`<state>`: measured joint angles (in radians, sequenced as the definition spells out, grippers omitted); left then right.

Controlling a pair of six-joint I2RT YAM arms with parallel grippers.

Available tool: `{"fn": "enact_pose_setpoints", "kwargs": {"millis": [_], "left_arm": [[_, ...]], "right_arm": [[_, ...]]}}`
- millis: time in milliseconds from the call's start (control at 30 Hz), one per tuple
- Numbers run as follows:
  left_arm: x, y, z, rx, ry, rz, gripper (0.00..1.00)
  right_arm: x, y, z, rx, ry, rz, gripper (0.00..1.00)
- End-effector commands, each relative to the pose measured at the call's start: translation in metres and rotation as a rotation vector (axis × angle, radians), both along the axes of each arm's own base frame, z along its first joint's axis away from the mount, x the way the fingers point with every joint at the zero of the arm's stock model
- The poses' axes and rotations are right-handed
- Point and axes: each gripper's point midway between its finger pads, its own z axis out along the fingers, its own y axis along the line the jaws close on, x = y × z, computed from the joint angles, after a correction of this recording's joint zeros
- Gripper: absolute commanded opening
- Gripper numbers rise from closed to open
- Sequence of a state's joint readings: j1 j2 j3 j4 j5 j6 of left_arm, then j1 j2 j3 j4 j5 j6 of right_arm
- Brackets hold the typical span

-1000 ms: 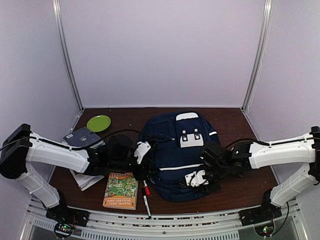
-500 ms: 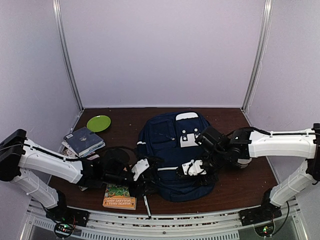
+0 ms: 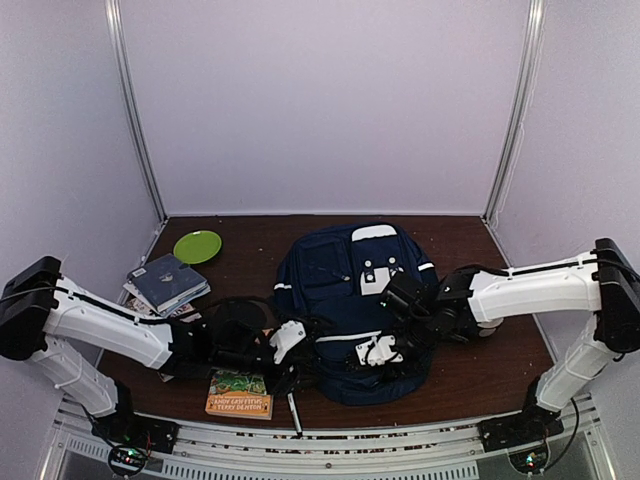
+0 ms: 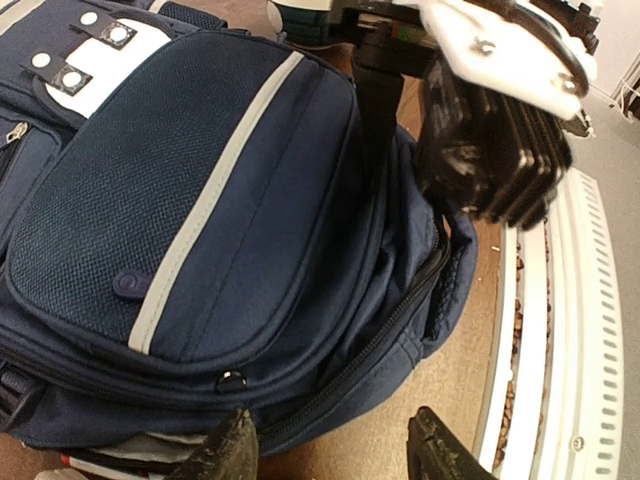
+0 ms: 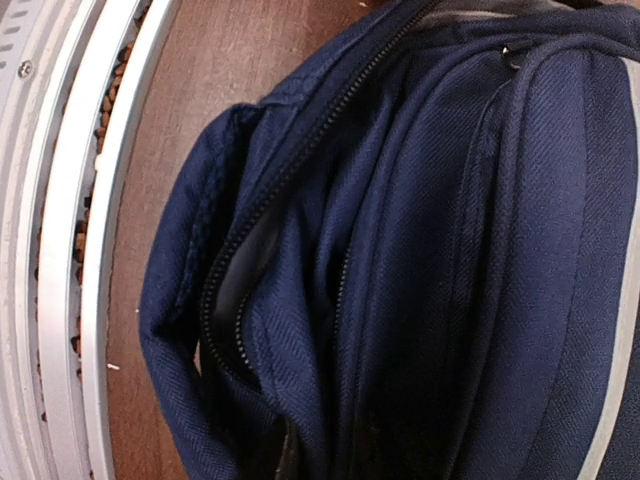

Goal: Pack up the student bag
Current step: Pick up the largest pocket of the bag from the student bag.

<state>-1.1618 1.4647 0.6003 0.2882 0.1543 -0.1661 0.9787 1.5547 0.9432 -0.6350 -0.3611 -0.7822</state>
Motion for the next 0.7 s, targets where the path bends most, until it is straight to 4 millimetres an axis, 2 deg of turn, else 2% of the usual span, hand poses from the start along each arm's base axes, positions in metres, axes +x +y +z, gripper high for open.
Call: {"fn": "enact_pose_setpoints", "kwargs": {"millis": [0,167,300,400,533,600,667], "left_arm": [[0.007,-0.019,0.02,-0.048,-0.073,-0.015,0.54],[0.01,-0.019,0.022,-0.061,-0.092,-0.002,0.54],[0.011,-0.021,0.025,-0.076,-0.098,0.003,0.54],[0.008,-0.028,0.041,-0.144,-0.092,-0.014,0.51],[0.011,-0.048,0.062,-0.201,-0.1,-0.04,0.4],[0.012,-0.059,0.07,-0.219,-0.111,-0.051,0.38],[0.018,-0.067,0.069,-0.209,-0.123,-0.034,0.36]], "right_arm": [[0.009,-0.001,0.005,0.003,-0.003,-0.066,0.14],[0.029,0.001,0.036,0.099,-0.002,-0.148,0.0],[0.043,0.0,0.063,0.181,0.036,-0.215,0.0],[0.055,0.0,0.09,0.257,0.048,-0.267,0.0],[0.079,0.001,0.119,0.33,0.061,-0.333,0.0],[0.092,0.004,0.137,0.375,0.073,-0.363,0.0],[0.101,0.006,0.155,0.401,0.061,-0.373,0.0]]}}
